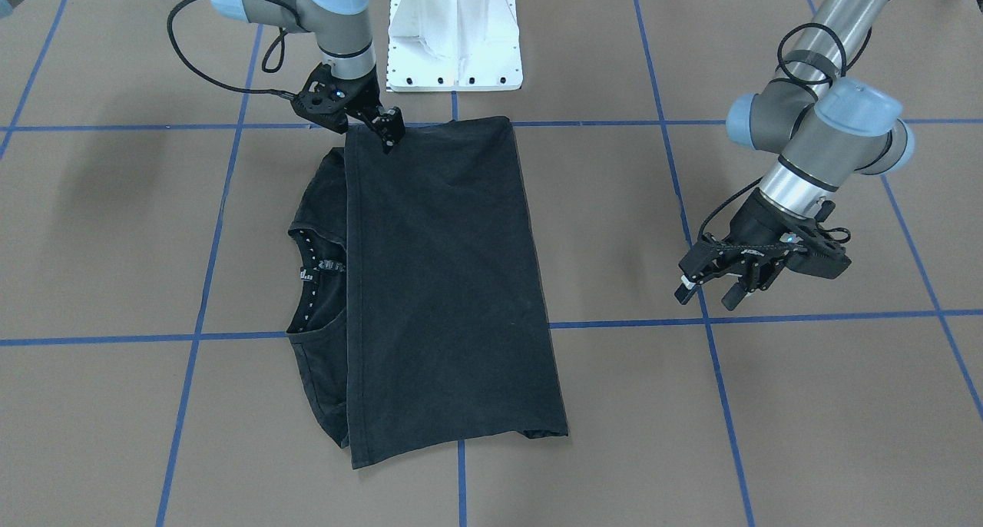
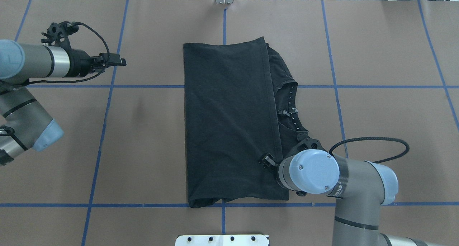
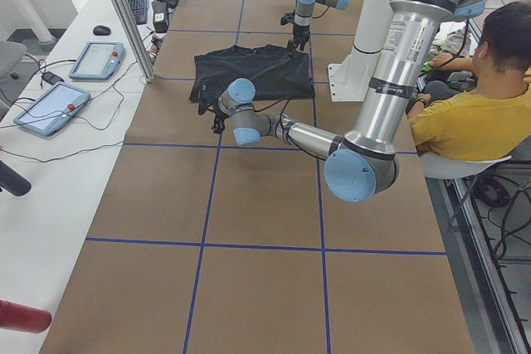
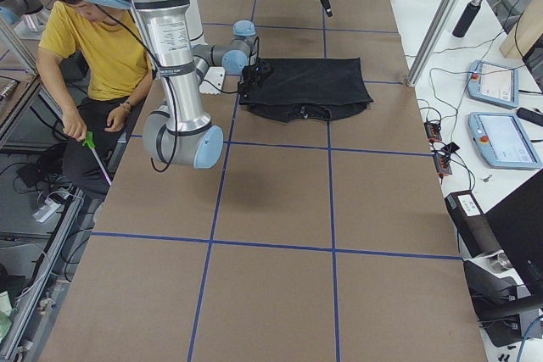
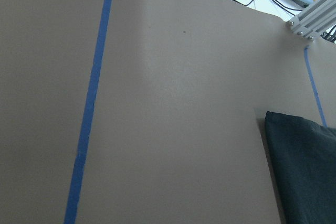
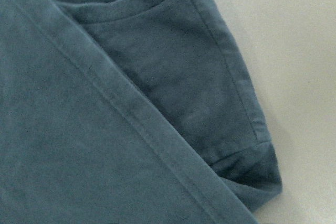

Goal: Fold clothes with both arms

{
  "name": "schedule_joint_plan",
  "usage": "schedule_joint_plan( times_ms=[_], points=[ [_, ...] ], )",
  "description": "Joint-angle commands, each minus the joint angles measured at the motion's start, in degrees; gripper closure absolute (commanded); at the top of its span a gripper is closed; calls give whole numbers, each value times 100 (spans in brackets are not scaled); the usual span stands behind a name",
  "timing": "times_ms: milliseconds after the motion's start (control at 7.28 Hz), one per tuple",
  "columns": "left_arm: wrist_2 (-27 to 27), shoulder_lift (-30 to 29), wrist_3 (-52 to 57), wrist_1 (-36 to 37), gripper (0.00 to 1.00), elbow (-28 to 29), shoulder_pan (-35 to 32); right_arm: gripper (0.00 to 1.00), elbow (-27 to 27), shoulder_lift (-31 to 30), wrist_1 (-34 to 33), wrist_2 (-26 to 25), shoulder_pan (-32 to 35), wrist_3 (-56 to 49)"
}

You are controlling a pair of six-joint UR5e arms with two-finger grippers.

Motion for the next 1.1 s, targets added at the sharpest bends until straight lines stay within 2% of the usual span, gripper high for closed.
schedule_joint_plan(
  times_ms=[0, 962],
  points=[
    [0, -7, 0, 0, 0, 0, 0, 10, 34, -192, 202, -292, -63, 597],
    [9, -25, -18, 0, 0, 0, 0, 19, 16, -386, 202, -292, -345, 799]
  ],
)
